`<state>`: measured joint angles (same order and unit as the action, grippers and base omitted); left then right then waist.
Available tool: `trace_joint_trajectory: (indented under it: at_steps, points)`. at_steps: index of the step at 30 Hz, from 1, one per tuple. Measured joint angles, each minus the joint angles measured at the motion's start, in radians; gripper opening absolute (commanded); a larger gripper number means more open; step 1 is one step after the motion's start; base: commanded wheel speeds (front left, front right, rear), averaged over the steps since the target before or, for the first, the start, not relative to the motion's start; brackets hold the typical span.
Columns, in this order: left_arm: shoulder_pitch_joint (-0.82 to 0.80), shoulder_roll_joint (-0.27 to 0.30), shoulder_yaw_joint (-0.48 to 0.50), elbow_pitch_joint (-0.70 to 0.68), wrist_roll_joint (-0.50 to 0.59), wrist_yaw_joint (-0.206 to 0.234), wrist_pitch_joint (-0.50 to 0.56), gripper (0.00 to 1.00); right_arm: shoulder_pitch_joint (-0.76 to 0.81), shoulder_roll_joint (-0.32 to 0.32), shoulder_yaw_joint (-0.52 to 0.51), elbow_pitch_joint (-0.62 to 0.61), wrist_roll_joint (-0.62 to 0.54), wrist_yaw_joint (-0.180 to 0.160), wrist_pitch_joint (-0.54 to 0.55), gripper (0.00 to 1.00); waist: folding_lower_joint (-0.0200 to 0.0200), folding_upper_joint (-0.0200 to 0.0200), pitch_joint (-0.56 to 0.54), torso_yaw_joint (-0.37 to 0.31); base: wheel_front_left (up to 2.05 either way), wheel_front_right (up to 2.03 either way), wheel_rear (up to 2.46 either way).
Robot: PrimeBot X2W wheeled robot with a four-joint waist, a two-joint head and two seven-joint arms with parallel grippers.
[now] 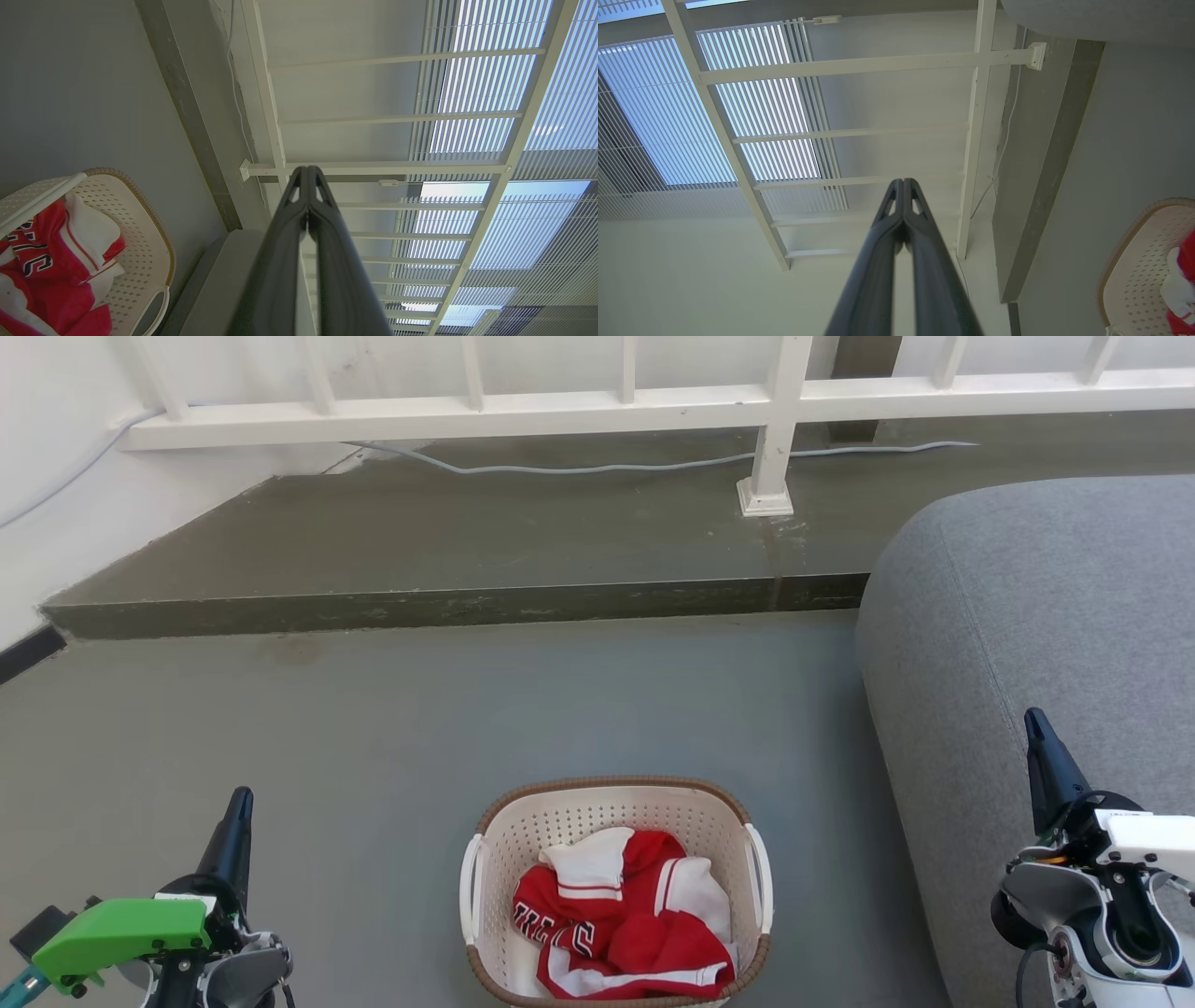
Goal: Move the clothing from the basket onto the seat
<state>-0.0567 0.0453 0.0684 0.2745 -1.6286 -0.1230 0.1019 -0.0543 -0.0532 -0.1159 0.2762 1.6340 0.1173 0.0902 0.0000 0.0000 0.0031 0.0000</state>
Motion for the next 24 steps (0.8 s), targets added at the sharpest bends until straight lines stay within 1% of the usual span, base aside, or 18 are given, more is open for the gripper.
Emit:
trace_joint_trajectory:
  at_steps: [12, 13, 20, 24]
  points:
    - [0.0, 0.0, 0.0, 0.0, 0.0, 0.0, 0.0, 0.0, 0.0, 0.001, -0.001, 0.0, 0.0, 0.0, 0.0, 0.0, 0.0, 0.0, 0.0, 0.0, 0.0, 0.0, 0.0]
    - [0.0, 0.0, 0.0, 0.0, 0.0, 0.0, 0.0, 1.0, 0.0, 0.001, -0.001, 0.0, 0.0, 0.0, 0.0, 1.0, 0.0, 0.0, 0.0, 0.0, 0.0, 0.0, 0.0]
    - [0.056, -0.027, -0.009, 0.068, 0.0, 0.001, -0.001, 1.0, 0.061, 0.034, 0.002, 0.066, 0.001, -0.004, -0.001, 1.0, 0.0, 0.0, 0.0, 0.0, 0.0, 0.0, 0.0]
    - [0.063, -0.029, -0.016, 0.065, 0.0, 0.001, -0.007, 1.0, 0.068, 0.035, 0.008, 0.067, 0.0, -0.004, -0.012, 1.0, 0.0, 0.0, -0.001, 0.0, 0.0, 0.0, 0.0]
